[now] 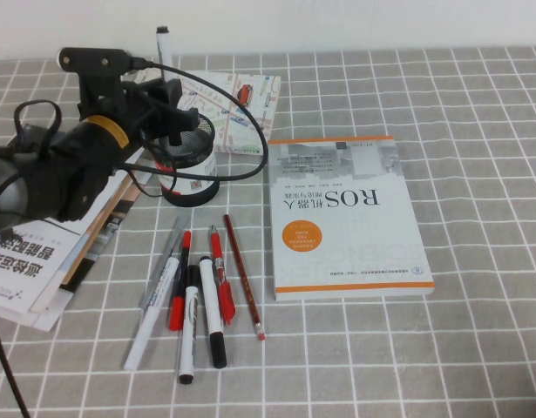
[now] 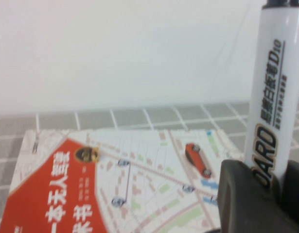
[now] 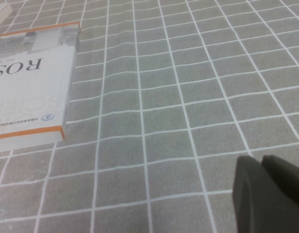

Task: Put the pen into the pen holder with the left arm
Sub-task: Place the pen onto the pen holder

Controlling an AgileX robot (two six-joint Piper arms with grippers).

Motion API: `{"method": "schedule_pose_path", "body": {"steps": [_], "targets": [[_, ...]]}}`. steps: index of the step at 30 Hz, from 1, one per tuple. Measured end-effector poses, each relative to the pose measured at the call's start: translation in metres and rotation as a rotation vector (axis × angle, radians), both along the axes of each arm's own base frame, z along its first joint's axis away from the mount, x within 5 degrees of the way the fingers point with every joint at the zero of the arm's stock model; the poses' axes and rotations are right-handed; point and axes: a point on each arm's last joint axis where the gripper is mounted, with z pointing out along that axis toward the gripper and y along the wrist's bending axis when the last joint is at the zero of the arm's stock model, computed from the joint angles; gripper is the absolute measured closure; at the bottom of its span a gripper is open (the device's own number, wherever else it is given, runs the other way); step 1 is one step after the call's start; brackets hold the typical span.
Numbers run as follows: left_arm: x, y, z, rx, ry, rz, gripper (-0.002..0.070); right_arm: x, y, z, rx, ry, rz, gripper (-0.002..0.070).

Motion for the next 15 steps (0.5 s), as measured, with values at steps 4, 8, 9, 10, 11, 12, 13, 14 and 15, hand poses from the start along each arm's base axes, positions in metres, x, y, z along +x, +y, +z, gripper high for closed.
{"method": "schedule_pose_path", "body": {"steps": [4, 8, 9, 10, 11, 12, 13, 14, 15], "targets": [[0.0, 0.001, -0.002, 0.014, 0.018, 0.004, 0.047, 0.0, 0.0, 0.0, 0.0, 0.0, 0.0, 0.0691], [0.0, 0.001, -0.003, 0.02, 0.031, 0.008, 0.0406, 0.0, 0.0, 0.0, 0.0, 0.0, 0.0, 0.0691], [0.0, 0.001, -0.003, 0.021, 0.033, 0.009, 0.04, 0.0, 0.0, 0.0, 0.0, 0.0, 0.0, 0.0691], [0.0, 0.001, -0.004, 0.024, 0.039, 0.01, 0.0396, 0.0, 0.0, 0.0, 0.0, 0.0, 0.0, 0.0691], [-0.001, 0.001, -0.004, 0.028, 0.043, 0.011, 0.0393, 0.0, 0.0, 0.0, 0.0, 0.0, 0.0, 0.0691], [-0.002, 0.002, -0.002, 0.039, 0.052, 0.014, 0.0392, 0.0, 0.0, 0.0, 0.0, 0.0, 0.0, 0.0691], [-0.003, 0.003, 0.001, 0.051, 0.058, 0.015, 0.0391, 0.0, 0.0, 0.0, 0.0, 0.0, 0.0, 0.0691], [-0.005, 0.004, 0.005, 0.067, 0.066, 0.018, 0.0391, 0.0, 0.0, 0.0, 0.0, 0.0, 0.0, 0.0691], [-0.007, 0.005, 0.011, 0.08, 0.071, 0.023, 0.0396, 0.0, 0.0, 0.0, 0.0, 0.0, 0.0, 0.0691]]}}
